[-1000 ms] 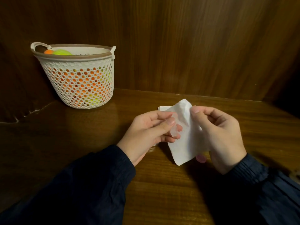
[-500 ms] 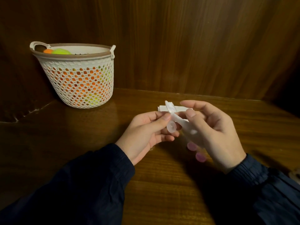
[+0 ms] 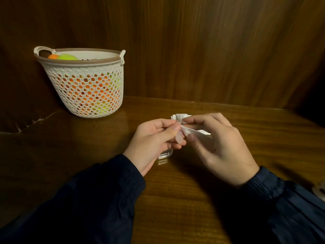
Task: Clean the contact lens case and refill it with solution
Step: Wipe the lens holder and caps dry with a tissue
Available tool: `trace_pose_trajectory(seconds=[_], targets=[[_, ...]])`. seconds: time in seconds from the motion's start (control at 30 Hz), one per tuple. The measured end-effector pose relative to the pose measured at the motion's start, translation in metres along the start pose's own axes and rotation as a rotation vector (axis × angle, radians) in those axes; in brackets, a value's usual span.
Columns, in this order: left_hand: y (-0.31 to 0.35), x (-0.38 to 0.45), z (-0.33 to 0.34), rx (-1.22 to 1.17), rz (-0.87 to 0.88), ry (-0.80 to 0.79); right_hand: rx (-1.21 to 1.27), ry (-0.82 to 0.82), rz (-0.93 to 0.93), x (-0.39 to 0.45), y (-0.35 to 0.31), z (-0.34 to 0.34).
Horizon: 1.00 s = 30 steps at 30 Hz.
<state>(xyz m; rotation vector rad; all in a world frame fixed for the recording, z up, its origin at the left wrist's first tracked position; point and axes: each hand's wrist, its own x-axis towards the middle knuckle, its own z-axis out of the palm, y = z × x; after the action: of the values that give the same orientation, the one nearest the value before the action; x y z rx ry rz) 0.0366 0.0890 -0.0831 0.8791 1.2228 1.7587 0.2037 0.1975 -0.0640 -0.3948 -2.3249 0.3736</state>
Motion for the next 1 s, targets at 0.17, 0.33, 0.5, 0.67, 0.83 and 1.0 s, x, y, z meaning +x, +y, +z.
trace_pose_trajectory(seconds=[0.17,0.33,0.5,0.67,0.83,1.0], targets=[[0.0,0.0,0.001,0.011,0.0,-0.012,0.412,-0.031,0.222,-0.004,-0.001,-0.001],[0.0,0.002,-0.002,-0.042,0.006,-0.013,0.799,-0.075,0.293,-0.006,-0.005,0.004],[0.001,0.003,-0.004,-0.063,-0.02,-0.014,0.742,-0.112,0.279,-0.008,-0.005,0.008],[0.0,0.003,-0.004,-0.023,-0.013,0.024,0.143,-0.138,0.125,-0.003,-0.005,0.004],[0.0,0.002,-0.003,0.071,0.007,0.057,0.021,-0.123,0.114,0.001,-0.004,-0.001],[0.002,0.001,-0.005,0.069,0.041,0.013,0.299,-0.093,0.15,-0.004,-0.004,-0.007]])
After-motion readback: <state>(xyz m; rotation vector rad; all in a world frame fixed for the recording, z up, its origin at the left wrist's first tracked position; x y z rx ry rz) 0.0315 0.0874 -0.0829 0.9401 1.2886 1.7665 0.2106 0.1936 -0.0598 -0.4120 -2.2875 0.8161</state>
